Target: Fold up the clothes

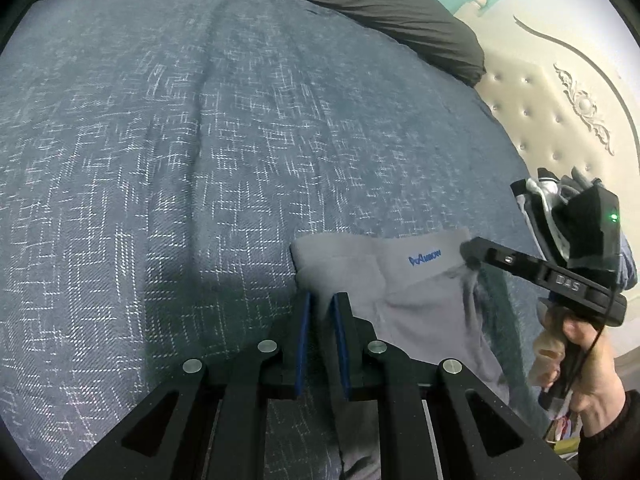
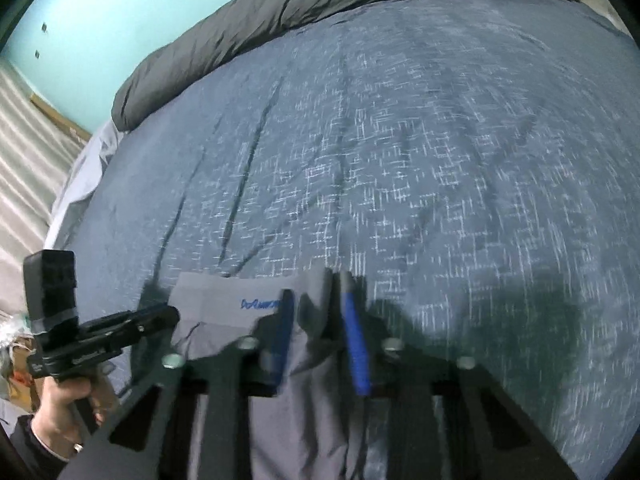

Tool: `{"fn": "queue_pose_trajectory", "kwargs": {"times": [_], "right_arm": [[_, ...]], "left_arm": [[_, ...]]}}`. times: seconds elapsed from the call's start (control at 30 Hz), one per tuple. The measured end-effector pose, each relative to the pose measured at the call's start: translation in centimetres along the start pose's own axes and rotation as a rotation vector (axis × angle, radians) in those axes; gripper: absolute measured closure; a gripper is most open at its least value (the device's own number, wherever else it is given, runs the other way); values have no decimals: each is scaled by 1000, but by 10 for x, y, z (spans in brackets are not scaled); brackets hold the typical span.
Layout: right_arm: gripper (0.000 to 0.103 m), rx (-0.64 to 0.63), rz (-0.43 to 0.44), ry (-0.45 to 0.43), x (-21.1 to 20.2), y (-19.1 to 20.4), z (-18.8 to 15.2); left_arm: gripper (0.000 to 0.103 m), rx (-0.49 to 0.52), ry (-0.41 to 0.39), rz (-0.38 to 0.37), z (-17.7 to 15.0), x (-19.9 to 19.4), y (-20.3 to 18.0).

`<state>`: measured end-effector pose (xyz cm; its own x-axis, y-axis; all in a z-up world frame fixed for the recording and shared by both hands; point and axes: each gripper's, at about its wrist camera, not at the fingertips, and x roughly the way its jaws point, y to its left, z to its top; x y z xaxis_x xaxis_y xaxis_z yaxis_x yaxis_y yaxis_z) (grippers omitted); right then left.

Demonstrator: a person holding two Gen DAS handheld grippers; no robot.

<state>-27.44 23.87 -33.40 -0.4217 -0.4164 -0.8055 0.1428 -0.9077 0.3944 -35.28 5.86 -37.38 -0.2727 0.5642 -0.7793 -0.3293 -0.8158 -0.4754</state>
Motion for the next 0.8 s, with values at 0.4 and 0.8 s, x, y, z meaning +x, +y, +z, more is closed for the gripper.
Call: {"fn": "queue_pose_trajectory", "kwargs": {"times": [0.4,0.8], "right_arm": [[101,-145,-104,35,25,9,19],[73,-48,-38,-3,-9,-14,3]], "left_arm": [[92,27,-8,18,2,0,-3],[92,17,-6,24,2,-6,-3]]}}
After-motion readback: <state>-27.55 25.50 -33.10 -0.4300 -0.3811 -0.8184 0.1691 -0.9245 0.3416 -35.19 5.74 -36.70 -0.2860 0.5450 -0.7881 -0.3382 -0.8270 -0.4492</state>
